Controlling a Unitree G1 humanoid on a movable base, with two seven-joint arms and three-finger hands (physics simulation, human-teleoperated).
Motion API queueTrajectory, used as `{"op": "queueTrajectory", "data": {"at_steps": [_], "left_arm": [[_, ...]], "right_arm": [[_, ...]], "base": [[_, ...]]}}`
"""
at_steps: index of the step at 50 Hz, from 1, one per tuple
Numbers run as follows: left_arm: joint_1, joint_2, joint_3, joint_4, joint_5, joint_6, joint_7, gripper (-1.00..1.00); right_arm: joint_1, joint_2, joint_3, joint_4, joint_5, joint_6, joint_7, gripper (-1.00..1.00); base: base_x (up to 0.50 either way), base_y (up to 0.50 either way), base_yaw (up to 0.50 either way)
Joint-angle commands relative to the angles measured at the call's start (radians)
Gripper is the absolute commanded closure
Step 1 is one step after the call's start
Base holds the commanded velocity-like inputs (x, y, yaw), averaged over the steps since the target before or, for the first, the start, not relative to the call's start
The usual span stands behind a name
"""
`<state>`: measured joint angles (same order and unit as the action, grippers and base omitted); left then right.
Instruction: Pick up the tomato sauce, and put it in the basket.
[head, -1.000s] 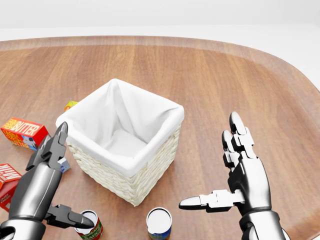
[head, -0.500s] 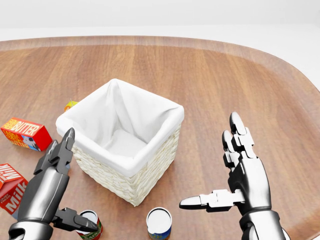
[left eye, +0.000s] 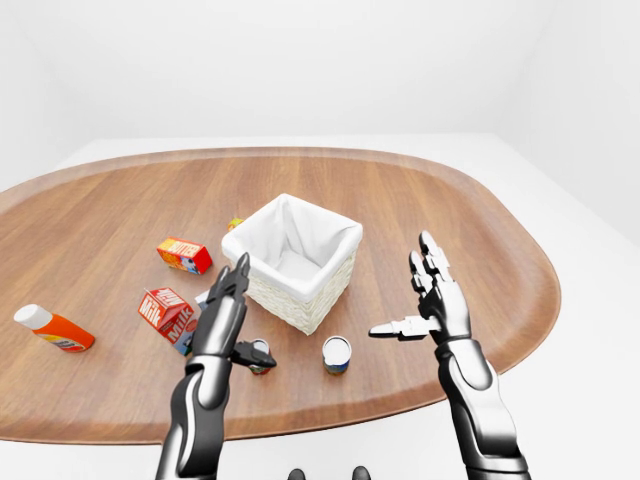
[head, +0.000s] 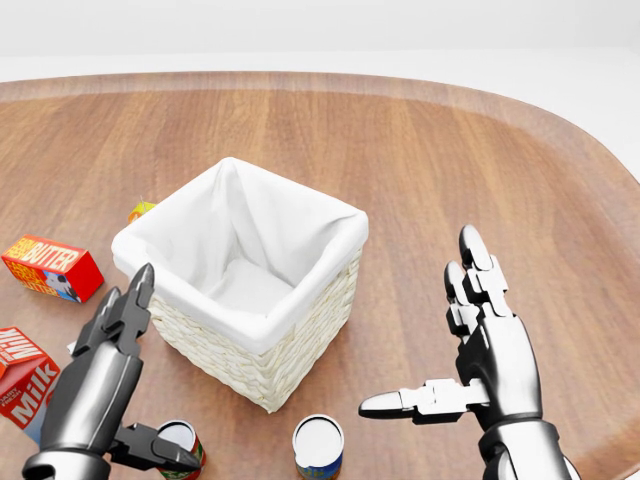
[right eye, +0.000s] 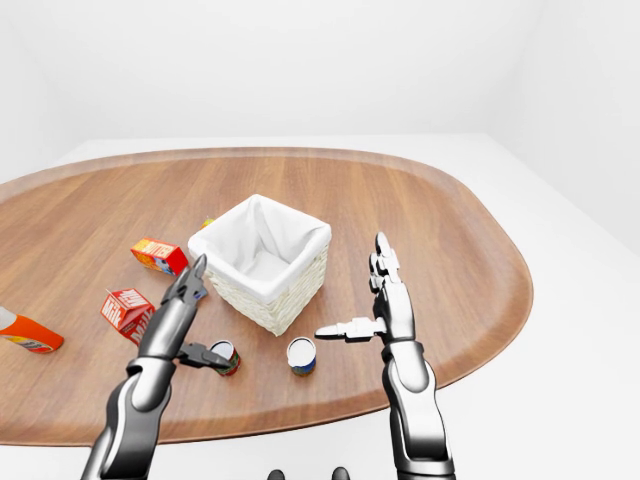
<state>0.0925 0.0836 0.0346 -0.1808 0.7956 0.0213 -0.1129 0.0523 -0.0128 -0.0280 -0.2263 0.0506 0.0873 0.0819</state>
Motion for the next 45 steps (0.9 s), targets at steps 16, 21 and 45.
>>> {"op": "queueTrajectory", "data": {"at_steps": [16, 21, 45], "left_arm": [[0.044, -0.004, 0.009, -0.001, -0.007, -0.020, 0.015, -1.00], [0.037, -0.001, 0.008, 0.033, -0.008, -0.033, 0.032, -1.00], [0.030, 0.005, 0.000, 0.099, -0.002, -0.051, 0.063, -1.00]], "right_arm": [[-0.003, 0.000, -0.001, 0.017, 0.000, 0.000, -0.001, -1.00], [-0.004, -0.001, -0.001, 0.018, 0.000, 0.000, -0.001, -1.00], [-0.003, -0.002, -0.003, 0.010, 0.000, 0.000, 0.000, -1.00]], "base": [[0.00, 0.00, 0.00], [0.00, 0.00, 0.00], [0.00, 0.00, 0.00]]}}
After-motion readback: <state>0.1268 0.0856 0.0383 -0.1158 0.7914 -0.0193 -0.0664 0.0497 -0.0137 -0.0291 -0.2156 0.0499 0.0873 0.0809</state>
